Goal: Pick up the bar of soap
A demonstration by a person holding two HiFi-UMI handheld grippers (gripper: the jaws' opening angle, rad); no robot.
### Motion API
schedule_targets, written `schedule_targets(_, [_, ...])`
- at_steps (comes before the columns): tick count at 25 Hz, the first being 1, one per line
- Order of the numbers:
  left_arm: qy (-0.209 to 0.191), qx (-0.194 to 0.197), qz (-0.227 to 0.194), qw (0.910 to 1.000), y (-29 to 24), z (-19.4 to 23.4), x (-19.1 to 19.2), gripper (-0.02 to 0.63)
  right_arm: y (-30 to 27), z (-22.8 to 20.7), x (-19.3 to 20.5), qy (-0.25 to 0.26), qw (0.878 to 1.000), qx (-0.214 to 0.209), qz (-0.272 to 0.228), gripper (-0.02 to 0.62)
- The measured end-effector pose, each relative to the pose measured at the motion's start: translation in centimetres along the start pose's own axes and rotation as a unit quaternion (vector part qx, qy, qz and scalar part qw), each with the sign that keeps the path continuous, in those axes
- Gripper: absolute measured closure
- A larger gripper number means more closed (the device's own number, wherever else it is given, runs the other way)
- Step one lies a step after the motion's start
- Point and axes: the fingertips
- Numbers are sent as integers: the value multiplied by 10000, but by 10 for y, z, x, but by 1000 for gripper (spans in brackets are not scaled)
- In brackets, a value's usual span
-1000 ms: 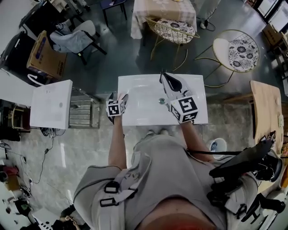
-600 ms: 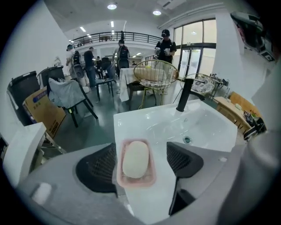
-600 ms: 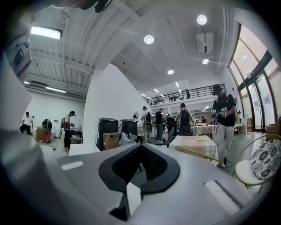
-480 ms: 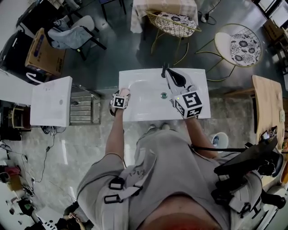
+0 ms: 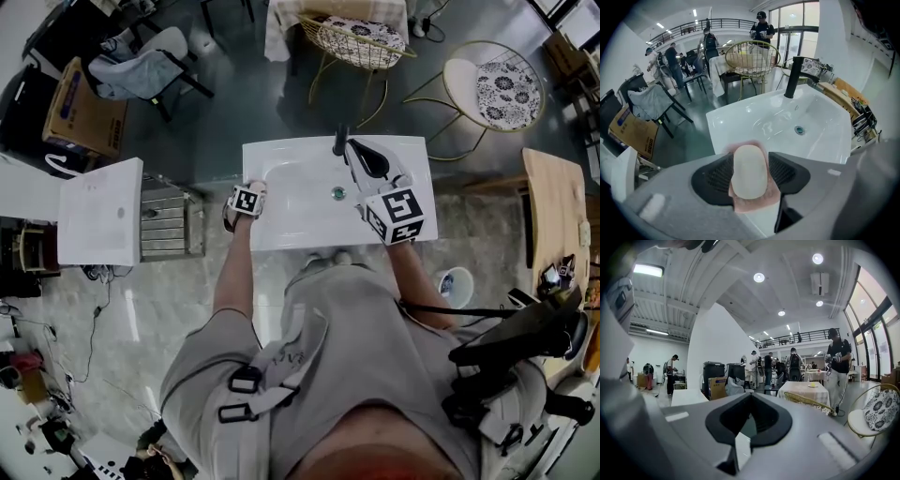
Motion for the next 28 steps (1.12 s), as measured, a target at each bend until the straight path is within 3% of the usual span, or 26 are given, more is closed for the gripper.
schedule_targets(9, [-26, -87, 134, 9999, -15, 3, 6, 365, -6, -5, 5, -17, 10000, 23, 67, 594])
schedule_targets(11, [181, 23, 33, 9998, -19, -2, 4, 362, -8, -6, 5, -11, 10000, 24, 52, 594])
schedule_targets(15, [1089, 560, -205, 9923, -21, -11, -6, 353, -10, -7, 2, -2, 10000, 5, 42, 594])
schedule_targets(21, [1388, 542, -162, 9887, -19, -6, -7, 364, -8, -11, 0, 3, 10000, 59, 19, 594])
schedule_targets(28, [1903, 572, -466, 9789, -4, 3, -4, 373, -8, -9, 4, -47, 10000, 23, 77, 594])
Point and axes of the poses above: the fingertips, and each gripper's own axes: y backward along the fingers, z to its left, x out of its underside, and after that the axes turned 10 degrees about -x, right-handed
